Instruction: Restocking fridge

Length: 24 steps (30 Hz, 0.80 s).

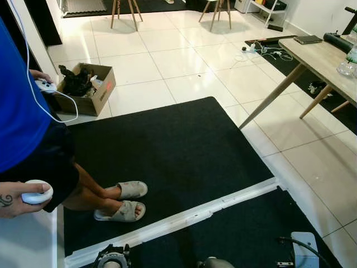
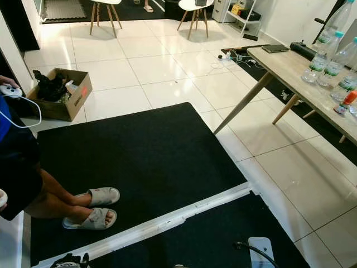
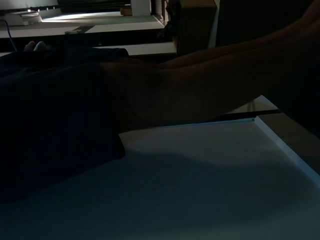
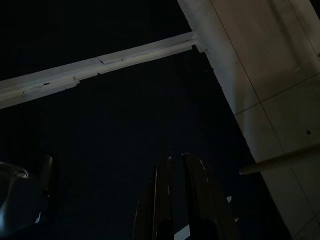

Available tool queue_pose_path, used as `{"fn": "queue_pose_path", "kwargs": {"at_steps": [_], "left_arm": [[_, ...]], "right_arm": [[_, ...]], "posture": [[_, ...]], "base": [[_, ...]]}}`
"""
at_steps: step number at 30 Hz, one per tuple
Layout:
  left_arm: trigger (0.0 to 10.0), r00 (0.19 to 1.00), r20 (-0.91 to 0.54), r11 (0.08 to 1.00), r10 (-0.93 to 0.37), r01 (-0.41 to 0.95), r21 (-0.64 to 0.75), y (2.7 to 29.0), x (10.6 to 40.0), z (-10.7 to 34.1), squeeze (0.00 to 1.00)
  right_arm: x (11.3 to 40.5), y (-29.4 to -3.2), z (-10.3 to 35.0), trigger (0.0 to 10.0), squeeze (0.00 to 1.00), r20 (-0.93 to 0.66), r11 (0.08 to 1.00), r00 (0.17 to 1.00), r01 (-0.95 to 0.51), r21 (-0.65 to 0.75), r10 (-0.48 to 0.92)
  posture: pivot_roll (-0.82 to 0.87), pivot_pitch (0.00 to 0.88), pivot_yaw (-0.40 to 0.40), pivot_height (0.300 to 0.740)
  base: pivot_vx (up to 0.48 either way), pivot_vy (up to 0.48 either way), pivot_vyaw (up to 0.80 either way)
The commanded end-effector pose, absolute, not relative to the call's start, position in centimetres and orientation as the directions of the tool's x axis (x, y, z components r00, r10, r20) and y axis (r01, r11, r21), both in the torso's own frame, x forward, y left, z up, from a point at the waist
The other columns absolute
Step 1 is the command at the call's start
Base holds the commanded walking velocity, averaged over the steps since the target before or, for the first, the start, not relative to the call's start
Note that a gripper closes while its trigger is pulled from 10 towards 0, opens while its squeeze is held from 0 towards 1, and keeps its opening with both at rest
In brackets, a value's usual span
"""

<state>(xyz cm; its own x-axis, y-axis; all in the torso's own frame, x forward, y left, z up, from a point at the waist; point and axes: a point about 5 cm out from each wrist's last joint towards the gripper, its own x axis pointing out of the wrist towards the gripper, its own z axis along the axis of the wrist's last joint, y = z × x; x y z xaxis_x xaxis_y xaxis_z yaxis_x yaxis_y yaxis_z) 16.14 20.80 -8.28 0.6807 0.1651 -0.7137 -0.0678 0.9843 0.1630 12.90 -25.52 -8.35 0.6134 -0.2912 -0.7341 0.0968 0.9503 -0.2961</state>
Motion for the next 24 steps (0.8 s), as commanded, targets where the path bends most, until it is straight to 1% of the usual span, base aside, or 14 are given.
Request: {"fn": "queue_pose_path", "kwargs": {"at_steps": [1,6,12,15,20,24], "left_arm": [[10.0,0.663,-0.731,0.985,0.16,-0.058,0.163,20.6,15.6,-8.6,0.0],[10.0,0.662,-0.732,0.985,0.162,-0.059,0.164,20.6,15.5,-8.6,0.0],[10.0,0.66,-0.726,0.98,0.193,-0.087,0.181,20.9,15.0,-8.7,0.0],[10.0,0.648,-0.726,0.972,0.23,-0.119,0.202,21.9,14.1,-8.8,0.0],[10.0,0.634,-0.73,0.966,0.256,-0.137,0.219,22.7,13.1,-8.9,0.0],[10.0,0.636,-0.729,0.966,0.253,-0.133,0.219,22.7,13.2,-8.9,0.0]], "right_arm": [[12.5,-25.7,-8.5,10.0,0.0,-0.741,0.949,0.602,0.104,-0.298,-0.298],[12.4,-25.7,-8.5,10.0,0.0,-0.742,0.949,0.6,0.1,-0.299,-0.297],[12.6,-25.3,-8.5,10.0,0.01,-0.746,0.953,0.605,0.077,-0.294,-0.279],[13.3,-24.9,-8.4,10.0,0.0,-0.744,0.956,0.617,0.052,-0.289,-0.258],[14.4,-24.2,-8.3,10.0,0.0,-0.735,0.96,0.636,0.038,-0.277,-0.237],[14.5,-24.1,-8.3,10.0,0.0,-0.733,0.961,0.639,0.037,-0.275,-0.234]], "posture": [[-0.07,0.083,-0.08,0.74],[-0.07,0.084,-0.081,0.74],[-0.04,0.087,-0.093,0.74],[-0.03,0.089,-0.097,0.74],[-0.02,0.088,-0.095,0.74],[-0.02,0.086,-0.094,0.74]], "base": [[0.0,0.0,0.0],[0.0,0.0,0.0],[0.0,0.0,0.0],[0.0,0.0,0.0],[0.0,0.0,0.0],[0.0,0.0,0.0]]}}
